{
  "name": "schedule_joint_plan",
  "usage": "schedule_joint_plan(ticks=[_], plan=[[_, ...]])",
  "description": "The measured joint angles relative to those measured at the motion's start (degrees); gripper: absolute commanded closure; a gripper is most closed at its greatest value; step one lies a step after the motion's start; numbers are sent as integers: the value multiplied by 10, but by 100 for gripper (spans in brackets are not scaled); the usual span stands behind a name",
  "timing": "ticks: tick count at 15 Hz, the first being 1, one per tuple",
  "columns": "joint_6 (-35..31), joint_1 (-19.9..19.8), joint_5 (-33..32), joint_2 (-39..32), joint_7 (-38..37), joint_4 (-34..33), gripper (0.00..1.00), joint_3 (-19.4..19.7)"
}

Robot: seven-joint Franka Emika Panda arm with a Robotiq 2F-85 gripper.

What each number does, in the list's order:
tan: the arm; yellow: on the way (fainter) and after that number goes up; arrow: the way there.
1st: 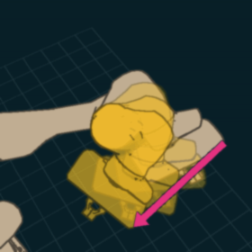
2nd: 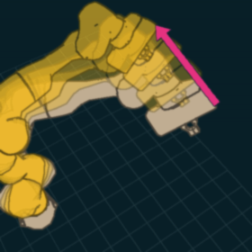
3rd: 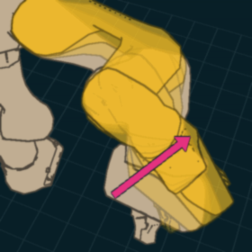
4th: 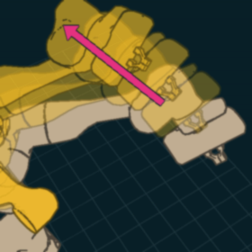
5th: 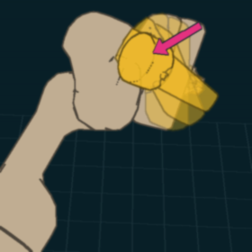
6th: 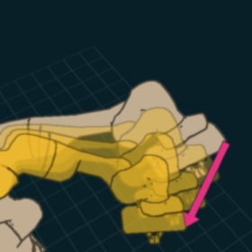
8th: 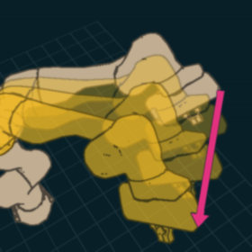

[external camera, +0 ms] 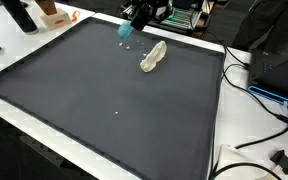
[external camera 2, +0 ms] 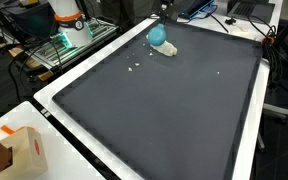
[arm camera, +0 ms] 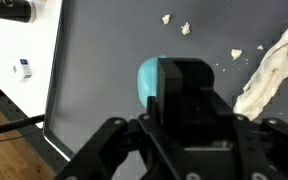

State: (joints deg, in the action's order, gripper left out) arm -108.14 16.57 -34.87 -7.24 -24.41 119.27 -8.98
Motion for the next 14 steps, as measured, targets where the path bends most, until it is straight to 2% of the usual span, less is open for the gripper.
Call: schedule_joint_plan(ticks=[9, 14], plan=[[-122, -38, 106, 102, 115, 78, 75, 0], [-167, -51, 173, 144, 177, 112, 75, 2]])
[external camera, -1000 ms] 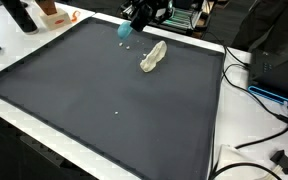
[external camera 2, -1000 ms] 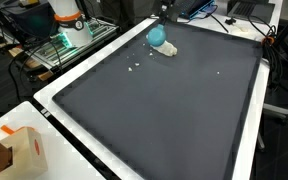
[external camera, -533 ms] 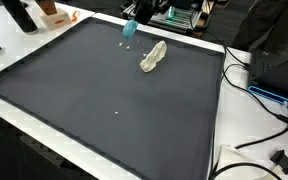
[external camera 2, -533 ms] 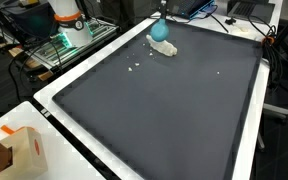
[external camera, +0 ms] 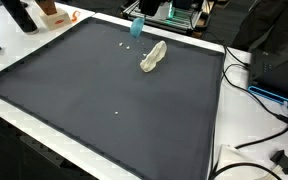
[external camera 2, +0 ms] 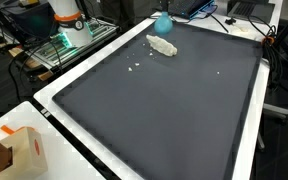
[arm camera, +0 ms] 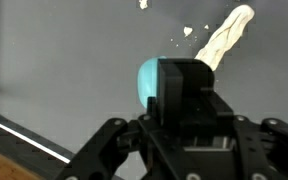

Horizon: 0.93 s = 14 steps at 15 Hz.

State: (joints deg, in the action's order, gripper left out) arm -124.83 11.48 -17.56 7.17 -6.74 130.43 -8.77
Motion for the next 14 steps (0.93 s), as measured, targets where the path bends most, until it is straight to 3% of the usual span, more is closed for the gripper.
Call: schedule_joint_plan(ticks=[14], plan=[[-23, -10, 213, 58, 188, 38, 75, 35]])
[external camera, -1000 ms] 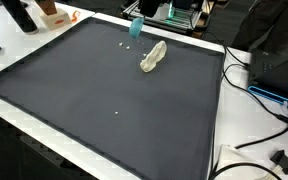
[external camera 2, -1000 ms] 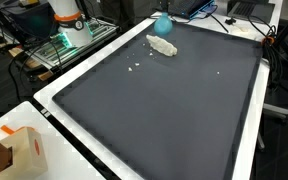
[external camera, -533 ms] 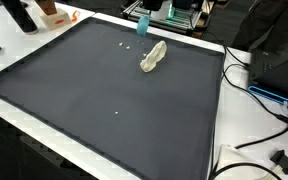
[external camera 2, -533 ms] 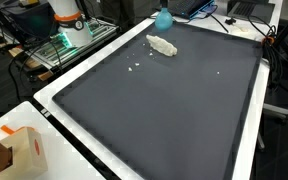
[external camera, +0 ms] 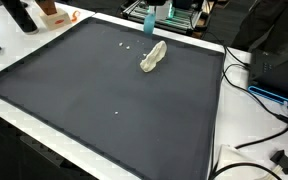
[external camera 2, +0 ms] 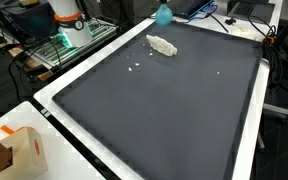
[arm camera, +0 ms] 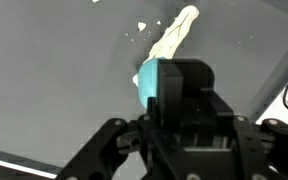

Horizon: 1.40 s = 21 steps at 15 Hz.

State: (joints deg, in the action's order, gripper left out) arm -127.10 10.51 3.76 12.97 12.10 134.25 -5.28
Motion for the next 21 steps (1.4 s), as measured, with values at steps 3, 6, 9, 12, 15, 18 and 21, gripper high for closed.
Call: schedule_joint_plan(ticks=[3, 6, 9, 12, 15, 18, 21], plan=[[0, 0, 30, 7, 40, 5, 50, 6], [-4, 0, 38, 12, 51, 11, 50, 9], [-6, 0, 38, 12, 51, 11, 50, 9], [-6, 0, 38, 9, 51, 10, 50, 9], [-6, 0, 38, 9, 51, 10, 50, 9], [-6, 0, 38, 9, 51, 9, 50, 9], [-6, 0, 38, 9, 51, 9, 75, 9]])
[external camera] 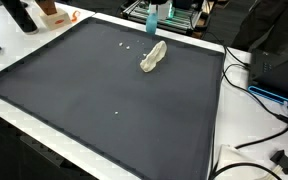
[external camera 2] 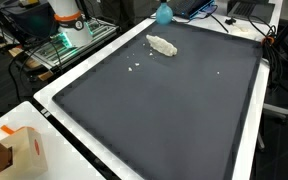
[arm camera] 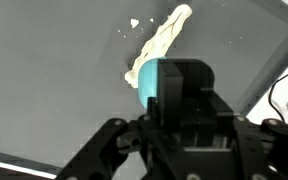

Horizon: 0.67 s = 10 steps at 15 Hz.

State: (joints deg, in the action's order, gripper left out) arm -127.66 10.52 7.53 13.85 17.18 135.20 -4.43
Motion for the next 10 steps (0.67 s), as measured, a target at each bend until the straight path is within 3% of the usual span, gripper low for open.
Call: schedule_joint_plan(ticks=[3, 10], plan=[[0, 0, 21, -2, 19, -1, 75, 6], [25, 22, 254, -30, 334, -8, 75, 133]])
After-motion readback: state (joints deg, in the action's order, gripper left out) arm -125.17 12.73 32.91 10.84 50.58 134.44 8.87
